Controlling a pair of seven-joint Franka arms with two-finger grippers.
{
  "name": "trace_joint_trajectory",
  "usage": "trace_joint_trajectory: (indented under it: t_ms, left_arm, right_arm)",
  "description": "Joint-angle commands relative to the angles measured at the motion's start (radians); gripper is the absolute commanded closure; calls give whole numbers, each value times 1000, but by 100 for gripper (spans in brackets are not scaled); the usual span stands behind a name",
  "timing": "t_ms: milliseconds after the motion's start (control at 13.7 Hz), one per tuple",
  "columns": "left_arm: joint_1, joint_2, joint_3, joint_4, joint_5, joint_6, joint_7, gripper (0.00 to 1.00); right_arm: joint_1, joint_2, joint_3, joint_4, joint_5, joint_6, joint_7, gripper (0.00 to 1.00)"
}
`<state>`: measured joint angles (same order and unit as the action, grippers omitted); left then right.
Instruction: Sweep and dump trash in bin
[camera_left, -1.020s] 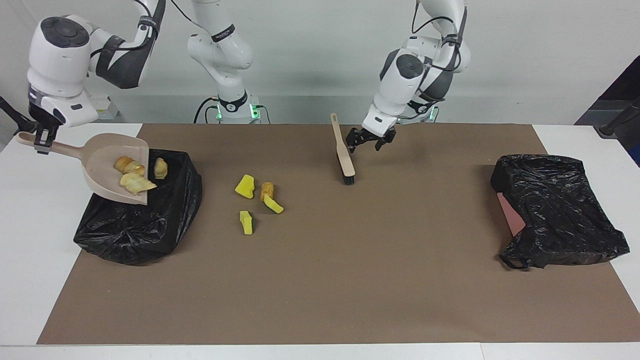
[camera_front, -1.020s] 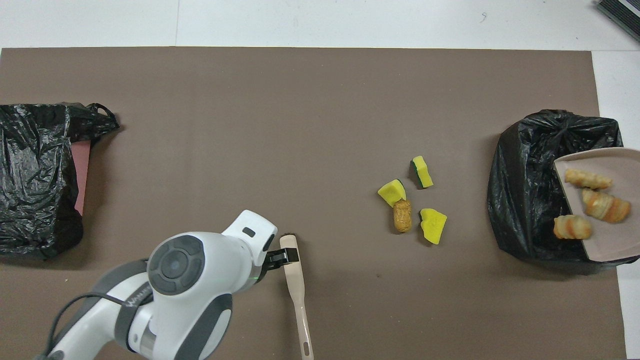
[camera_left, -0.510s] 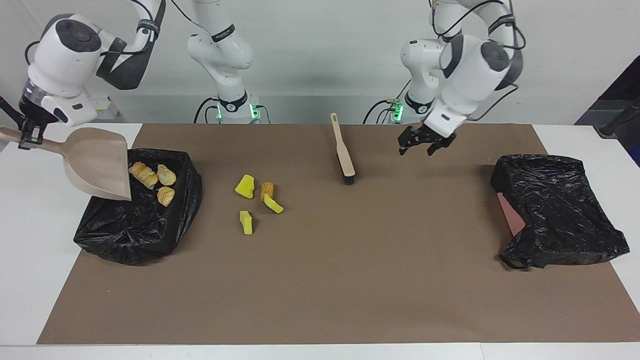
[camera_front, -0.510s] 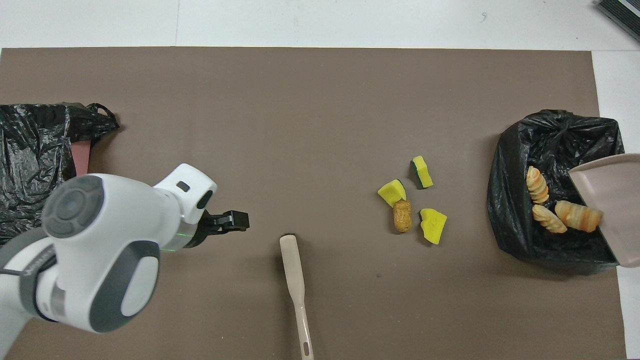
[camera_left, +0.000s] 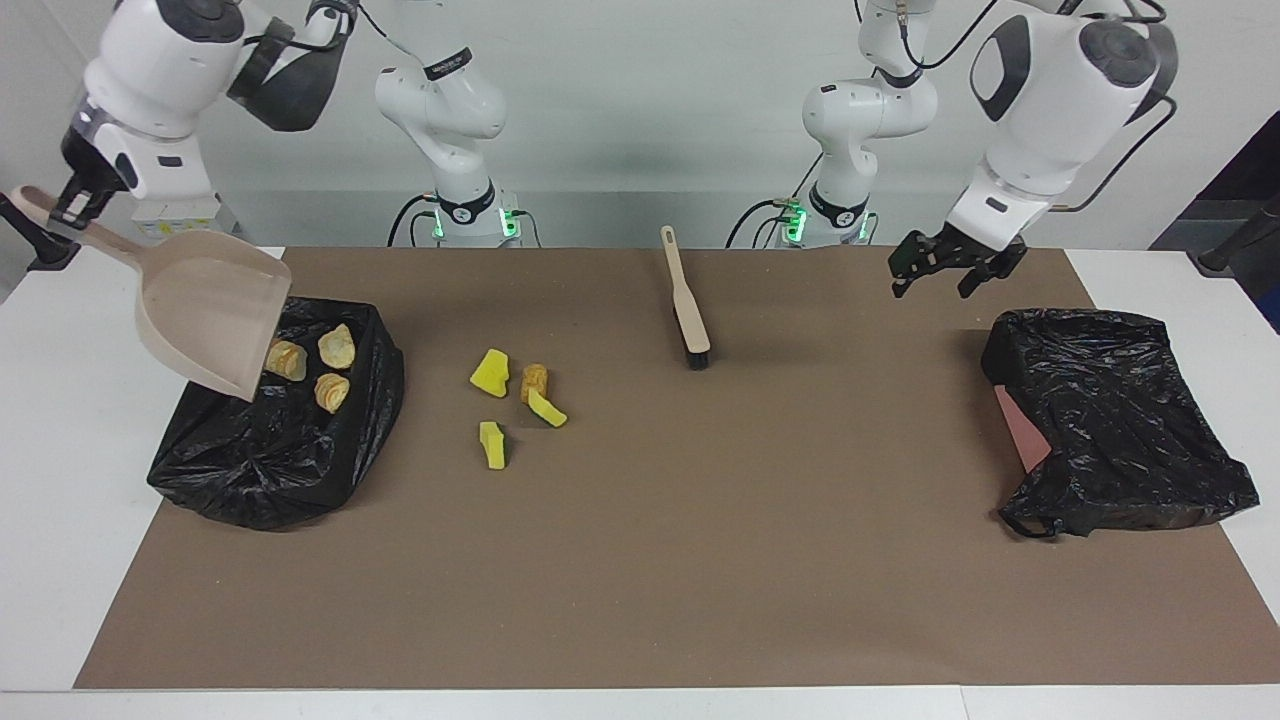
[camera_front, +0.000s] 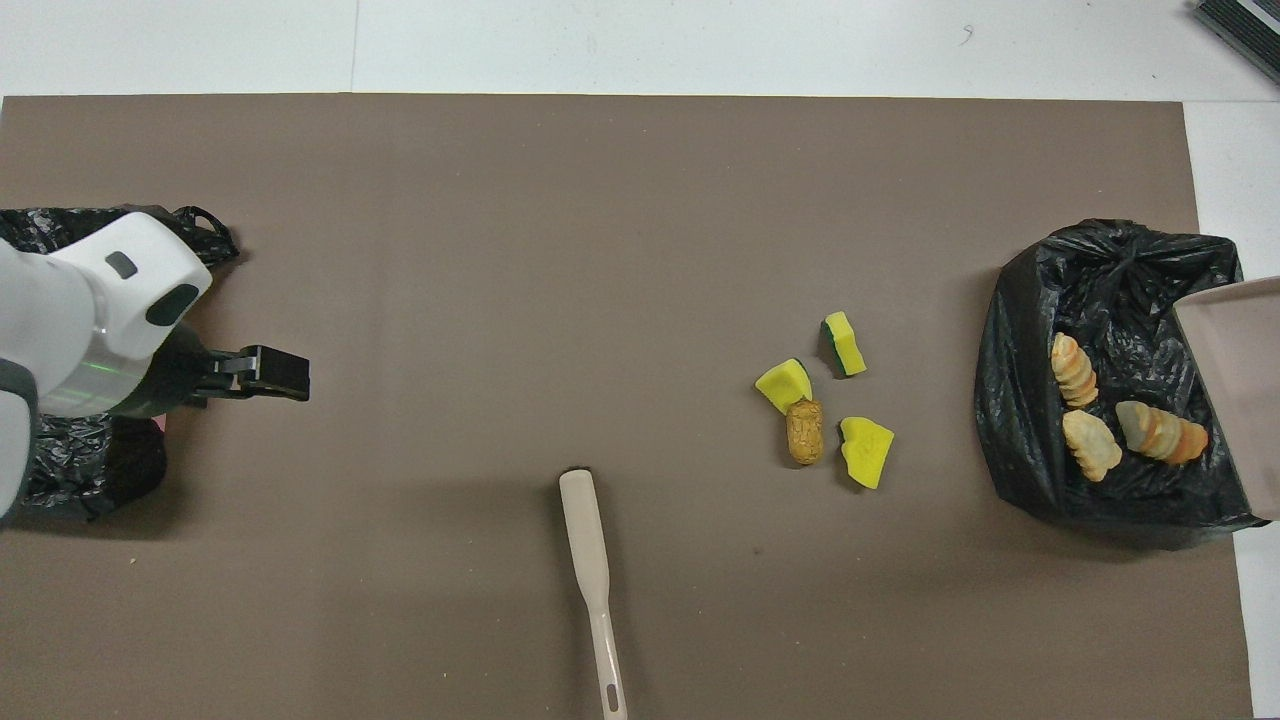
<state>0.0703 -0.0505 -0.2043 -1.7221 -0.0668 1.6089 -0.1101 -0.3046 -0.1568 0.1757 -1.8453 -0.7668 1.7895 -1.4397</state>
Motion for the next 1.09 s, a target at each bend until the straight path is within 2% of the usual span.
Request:
trace_joint_trajectory:
  t_ms: [0, 219, 364, 583, 656, 801, 1020]
  left_arm:
    - [29, 54, -12, 131, 50, -102, 10, 0]
    - [42, 44, -10, 121, 48, -104, 79, 0]
    - [43, 41, -3, 131, 45, -109, 78, 0]
    - [51, 38, 12, 133, 48, -113, 78, 0]
    - [52, 37, 14, 134, 48, -115, 81, 0]
    - [60, 47, 19, 154, 51, -154, 82, 0]
    - [72, 49, 16, 167, 55, -153, 82, 0]
  right_arm:
    - [-5, -21, 92, 5, 169, -91, 299, 100]
    - [66, -14, 154, 3, 328, -120, 709, 100]
    - [174, 38, 153, 5, 426, -111, 1055, 100]
    - [304, 153, 153, 55, 533, -58, 1445, 100]
    - [356, 202, 153, 86, 561, -55, 1557, 100]
    - [458, 355, 153, 200, 563, -42, 1805, 100]
    - [568, 563, 153, 420, 564, 1, 2005, 100]
